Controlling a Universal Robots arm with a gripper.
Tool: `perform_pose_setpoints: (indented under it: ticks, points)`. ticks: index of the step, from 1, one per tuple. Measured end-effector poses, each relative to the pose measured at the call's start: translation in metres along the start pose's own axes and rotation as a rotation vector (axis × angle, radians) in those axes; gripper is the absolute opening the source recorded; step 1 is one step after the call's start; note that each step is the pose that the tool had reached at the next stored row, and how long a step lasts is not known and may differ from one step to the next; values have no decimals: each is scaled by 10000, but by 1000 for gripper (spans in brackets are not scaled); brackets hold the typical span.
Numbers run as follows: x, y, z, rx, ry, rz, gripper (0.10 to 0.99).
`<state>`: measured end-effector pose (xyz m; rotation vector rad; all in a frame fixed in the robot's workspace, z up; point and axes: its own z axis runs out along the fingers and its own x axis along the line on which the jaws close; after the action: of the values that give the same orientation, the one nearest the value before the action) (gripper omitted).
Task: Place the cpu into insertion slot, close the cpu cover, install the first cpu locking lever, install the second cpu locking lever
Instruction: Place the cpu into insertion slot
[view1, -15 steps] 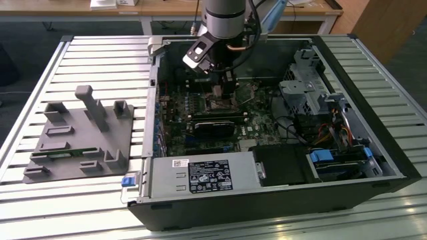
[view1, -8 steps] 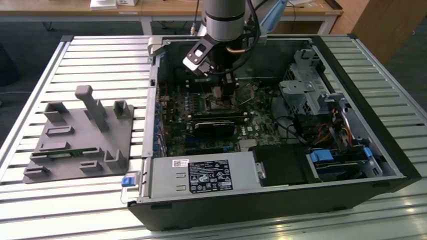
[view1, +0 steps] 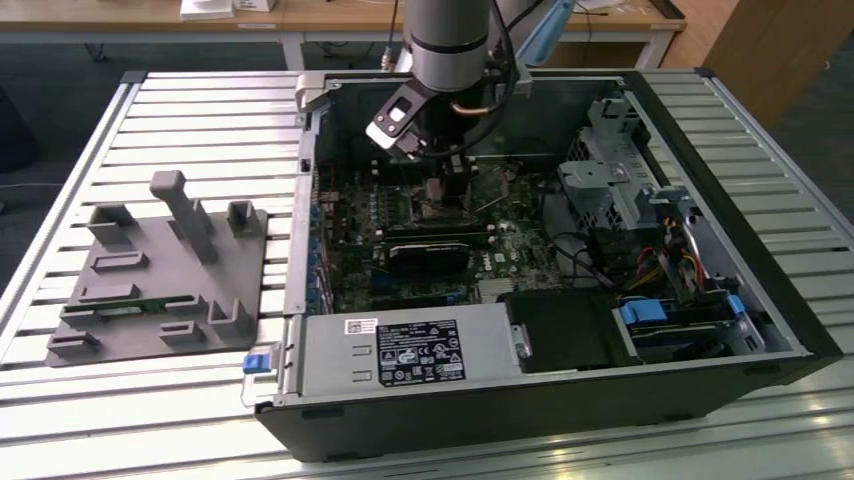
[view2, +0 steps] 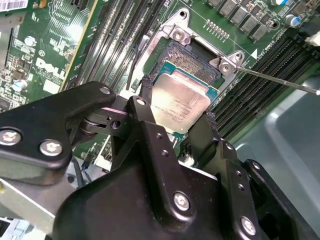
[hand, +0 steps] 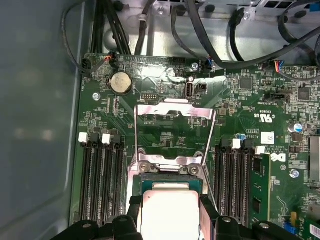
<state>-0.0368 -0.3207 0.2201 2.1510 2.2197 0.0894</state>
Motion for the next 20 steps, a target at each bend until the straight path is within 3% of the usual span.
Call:
perform_pose_setpoints:
  ticks: [11, 20]
  points:
    - [1, -43, 118, 0, -8, 105, 541]
    - [1, -47, 168, 0, -15, 160, 541]
